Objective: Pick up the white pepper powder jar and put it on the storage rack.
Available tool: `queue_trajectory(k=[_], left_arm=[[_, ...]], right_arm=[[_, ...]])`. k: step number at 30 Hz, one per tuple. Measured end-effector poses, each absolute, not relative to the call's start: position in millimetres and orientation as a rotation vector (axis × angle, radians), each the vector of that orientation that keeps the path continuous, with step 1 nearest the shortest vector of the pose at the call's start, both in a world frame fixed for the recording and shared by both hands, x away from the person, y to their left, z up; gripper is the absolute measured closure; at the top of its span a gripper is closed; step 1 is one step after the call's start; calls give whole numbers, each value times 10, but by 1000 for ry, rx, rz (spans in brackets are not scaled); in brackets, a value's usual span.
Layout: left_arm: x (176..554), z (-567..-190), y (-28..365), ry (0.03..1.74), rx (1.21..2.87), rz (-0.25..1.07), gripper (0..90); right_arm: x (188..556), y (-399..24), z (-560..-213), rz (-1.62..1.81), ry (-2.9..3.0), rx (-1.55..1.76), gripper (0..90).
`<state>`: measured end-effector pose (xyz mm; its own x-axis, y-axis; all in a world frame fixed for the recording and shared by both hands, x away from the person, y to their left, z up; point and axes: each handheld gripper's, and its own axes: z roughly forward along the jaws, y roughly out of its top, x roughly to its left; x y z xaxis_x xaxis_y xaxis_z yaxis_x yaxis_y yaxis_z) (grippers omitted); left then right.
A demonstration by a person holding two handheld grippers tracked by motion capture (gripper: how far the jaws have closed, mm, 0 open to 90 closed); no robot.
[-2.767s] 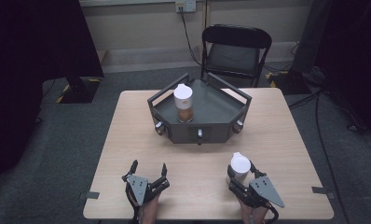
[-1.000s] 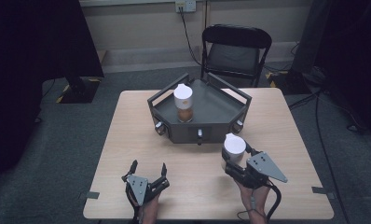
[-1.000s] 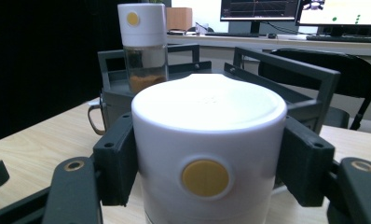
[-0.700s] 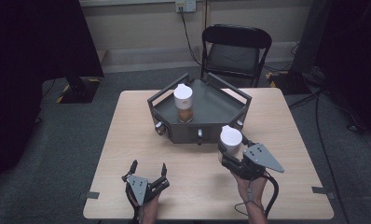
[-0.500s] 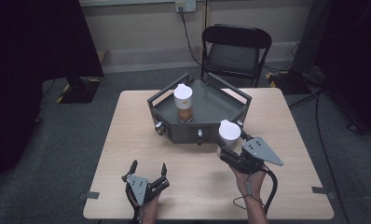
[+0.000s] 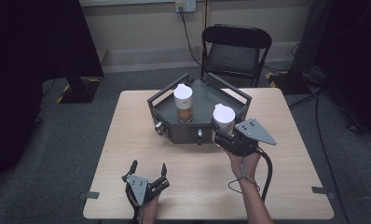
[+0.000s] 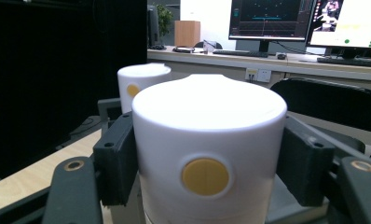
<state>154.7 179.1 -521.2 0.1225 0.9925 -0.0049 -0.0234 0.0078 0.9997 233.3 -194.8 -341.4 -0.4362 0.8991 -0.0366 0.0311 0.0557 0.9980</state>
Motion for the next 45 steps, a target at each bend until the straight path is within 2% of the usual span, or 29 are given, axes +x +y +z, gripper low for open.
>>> queue_trajectory(k=[19, 45], left_arm=[[1547, -5214, 1791, 1103, 1242, 1126, 0], [1542, -5213, 1791, 1105, 1242, 1127, 0]], right_arm=[[2800, -1487, -3116, 1373, 1508, 1046, 303], [3292, -1327, -3320, 1337, 1500, 1109, 301]])
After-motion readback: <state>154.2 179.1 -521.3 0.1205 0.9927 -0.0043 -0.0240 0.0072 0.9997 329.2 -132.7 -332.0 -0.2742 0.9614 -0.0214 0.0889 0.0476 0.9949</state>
